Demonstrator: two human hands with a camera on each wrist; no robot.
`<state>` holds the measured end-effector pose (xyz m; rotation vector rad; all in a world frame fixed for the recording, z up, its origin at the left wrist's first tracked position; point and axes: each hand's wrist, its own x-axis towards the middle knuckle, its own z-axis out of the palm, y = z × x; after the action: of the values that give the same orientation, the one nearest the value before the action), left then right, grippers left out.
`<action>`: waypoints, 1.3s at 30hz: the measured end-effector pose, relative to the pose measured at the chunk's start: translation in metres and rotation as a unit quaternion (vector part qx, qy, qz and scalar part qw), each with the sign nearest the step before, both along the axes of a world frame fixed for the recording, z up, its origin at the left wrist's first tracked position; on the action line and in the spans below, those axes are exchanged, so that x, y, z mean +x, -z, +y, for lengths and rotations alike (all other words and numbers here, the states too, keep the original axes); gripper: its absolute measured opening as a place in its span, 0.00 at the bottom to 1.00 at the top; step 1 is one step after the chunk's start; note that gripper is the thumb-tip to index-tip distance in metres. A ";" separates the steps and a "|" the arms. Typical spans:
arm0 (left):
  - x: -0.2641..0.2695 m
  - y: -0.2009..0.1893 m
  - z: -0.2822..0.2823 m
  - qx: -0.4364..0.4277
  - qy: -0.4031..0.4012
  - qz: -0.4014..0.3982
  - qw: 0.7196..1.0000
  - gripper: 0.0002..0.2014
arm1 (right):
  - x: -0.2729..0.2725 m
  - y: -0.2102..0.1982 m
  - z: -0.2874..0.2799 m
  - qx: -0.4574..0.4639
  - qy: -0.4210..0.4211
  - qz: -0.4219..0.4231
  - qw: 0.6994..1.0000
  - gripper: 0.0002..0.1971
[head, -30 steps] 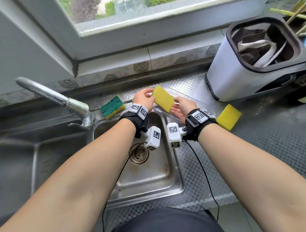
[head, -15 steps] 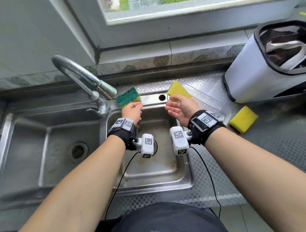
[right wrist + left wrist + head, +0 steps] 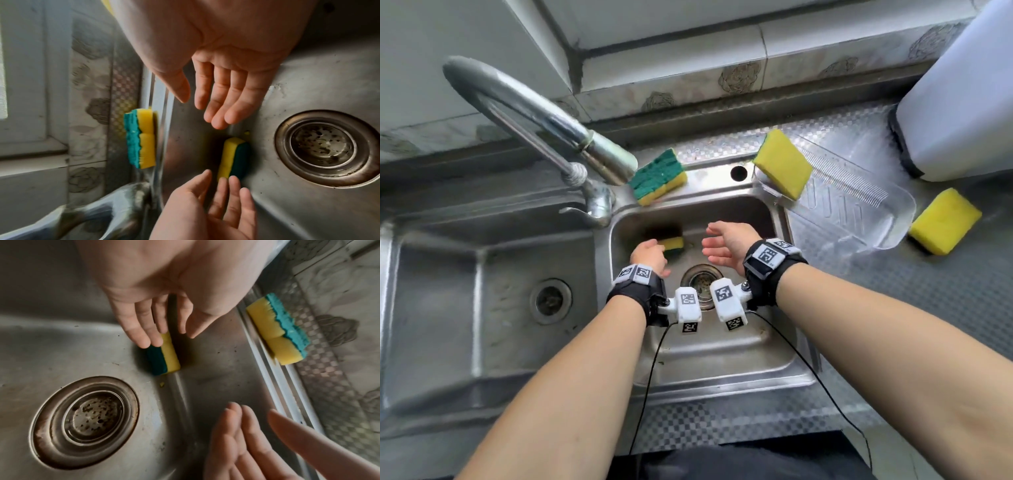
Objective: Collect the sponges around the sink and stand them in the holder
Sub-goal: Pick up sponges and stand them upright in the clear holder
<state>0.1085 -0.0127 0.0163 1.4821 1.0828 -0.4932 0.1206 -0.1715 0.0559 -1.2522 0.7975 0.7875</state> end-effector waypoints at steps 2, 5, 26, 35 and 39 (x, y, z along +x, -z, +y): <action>0.005 0.007 -0.001 0.020 0.000 0.003 1.000 0.22 | 0.003 0.012 0.007 -0.009 -0.005 0.015 1.000 0.06; 0.011 0.015 -0.004 0.025 0.047 0.023 0.998 0.26 | 0.003 0.028 0.016 -0.021 0.001 0.026 0.999 0.08; -0.029 -0.045 -0.025 0.006 0.068 -0.119 0.991 0.18 | -0.013 -0.023 -0.011 -0.035 -0.004 -0.022 0.999 0.15; -0.037 -0.112 -0.053 -0.015 0.094 -0.238 0.967 0.07 | -0.017 -0.080 -0.046 -0.004 0.044 -0.126 0.991 0.13; -0.018 -0.137 -0.071 -0.002 0.072 -0.279 0.958 0.11 | -0.014 -0.099 -0.072 0.002 0.054 -0.159 0.986 0.12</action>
<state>0.0902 -0.0842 0.1531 1.5722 0.5312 -0.1536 0.1064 -0.2436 0.1551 -1.2796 0.5977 0.4841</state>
